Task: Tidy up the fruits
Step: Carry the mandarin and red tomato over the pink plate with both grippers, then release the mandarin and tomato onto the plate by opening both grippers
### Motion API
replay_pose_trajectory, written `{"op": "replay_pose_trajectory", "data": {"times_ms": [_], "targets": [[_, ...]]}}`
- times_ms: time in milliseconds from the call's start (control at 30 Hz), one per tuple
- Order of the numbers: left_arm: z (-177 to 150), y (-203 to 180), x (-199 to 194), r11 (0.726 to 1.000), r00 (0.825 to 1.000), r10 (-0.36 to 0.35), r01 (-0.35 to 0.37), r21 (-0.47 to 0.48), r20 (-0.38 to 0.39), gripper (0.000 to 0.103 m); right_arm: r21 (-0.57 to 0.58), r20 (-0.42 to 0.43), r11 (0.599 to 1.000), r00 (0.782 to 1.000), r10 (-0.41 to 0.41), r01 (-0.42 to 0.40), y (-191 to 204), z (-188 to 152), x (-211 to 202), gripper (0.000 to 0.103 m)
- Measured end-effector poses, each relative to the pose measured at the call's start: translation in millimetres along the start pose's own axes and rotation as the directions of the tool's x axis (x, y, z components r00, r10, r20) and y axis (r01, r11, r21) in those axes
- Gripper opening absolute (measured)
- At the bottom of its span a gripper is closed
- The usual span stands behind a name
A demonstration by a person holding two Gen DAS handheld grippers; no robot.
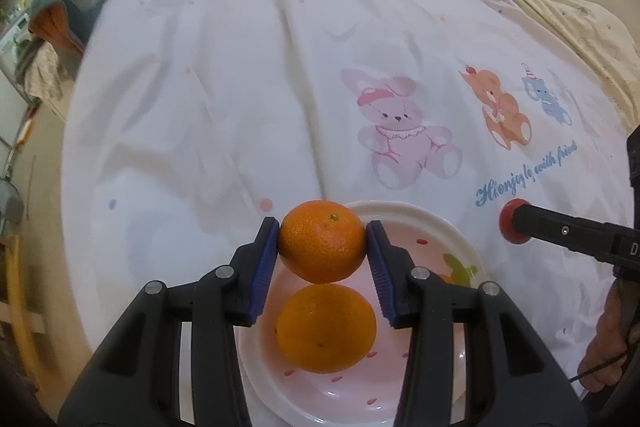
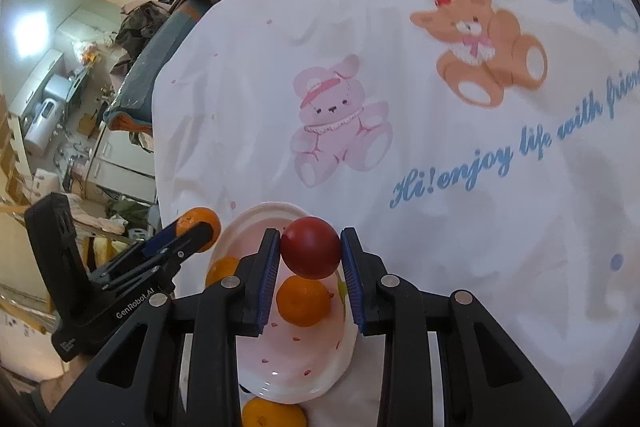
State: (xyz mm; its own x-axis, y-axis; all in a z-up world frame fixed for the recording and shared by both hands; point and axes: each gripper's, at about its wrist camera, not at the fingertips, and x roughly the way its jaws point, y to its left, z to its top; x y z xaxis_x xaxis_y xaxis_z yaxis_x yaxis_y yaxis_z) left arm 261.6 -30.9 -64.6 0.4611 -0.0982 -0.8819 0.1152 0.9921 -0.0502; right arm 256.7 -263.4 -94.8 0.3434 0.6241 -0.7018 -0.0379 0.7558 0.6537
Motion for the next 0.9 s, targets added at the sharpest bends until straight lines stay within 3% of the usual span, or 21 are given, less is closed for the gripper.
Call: {"op": "replay_pose_trajectory", "data": {"times_ms": [233, 533, 633, 667, 700, 733, 767, 800, 900], "targets": [[-2, 1, 5, 0.998, 0.998, -0.055, 0.054, -0.018, -0.028, 0.041, 0.021, -0.046, 1.0, 0.999, 0.02, -0.019, -3, -6, 15, 0.033], [-8, -14, 9, 0.997, 0.996, -0.069, 0.071, 0.029, -0.053, 0.041, 0.032, -0.064, 0.998, 0.996, 0.064, -0.062, 1, -11, 22, 0.036], [-8, -13, 10, 0.995, 0.993, -0.094, 0.096, 0.025, -0.072, 0.041, 0.031, -0.05, 0.995, 0.994, 0.094, -0.092, 4, -11, 20, 0.065], [-8, -13, 11, 0.995, 0.992, -0.096, 0.098, 0.019, -0.08, 0.042, 0.025, -0.027, 0.995, 0.995, 0.099, -0.099, 6, -11, 16, 0.067], [-8, -12, 11, 0.995, 0.992, -0.097, 0.099, 0.014, -0.083, 0.052, 0.018, -0.017, 0.995, 0.995, 0.097, -0.096, 7, -10, 14, 0.067], [-8, -11, 10, 0.996, 0.992, -0.093, 0.094, 0.007, -0.08, 0.074, 0.007, -0.01, 0.996, 0.996, 0.09, -0.09, 8, -9, 12, 0.067], [-8, -10, 8, 0.996, 0.994, -0.089, 0.089, -0.002, -0.068, 0.082, 0.008, -0.01, 0.996, 0.996, 0.089, -0.089, 7, -8, 12, 0.067], [-8, -9, 6, 0.996, 0.995, -0.09, 0.09, -0.005, -0.051, 0.088, 0.017, -0.011, 0.996, 0.996, 0.092, -0.091, 5, -7, 11, 0.067], [-6, -9, 5, 0.997, 0.996, -0.073, 0.073, 0.008, -0.043, 0.088, 0.052, -0.008, 0.994, 0.996, 0.094, -0.093, -1, -5, 10, 0.067]]}}
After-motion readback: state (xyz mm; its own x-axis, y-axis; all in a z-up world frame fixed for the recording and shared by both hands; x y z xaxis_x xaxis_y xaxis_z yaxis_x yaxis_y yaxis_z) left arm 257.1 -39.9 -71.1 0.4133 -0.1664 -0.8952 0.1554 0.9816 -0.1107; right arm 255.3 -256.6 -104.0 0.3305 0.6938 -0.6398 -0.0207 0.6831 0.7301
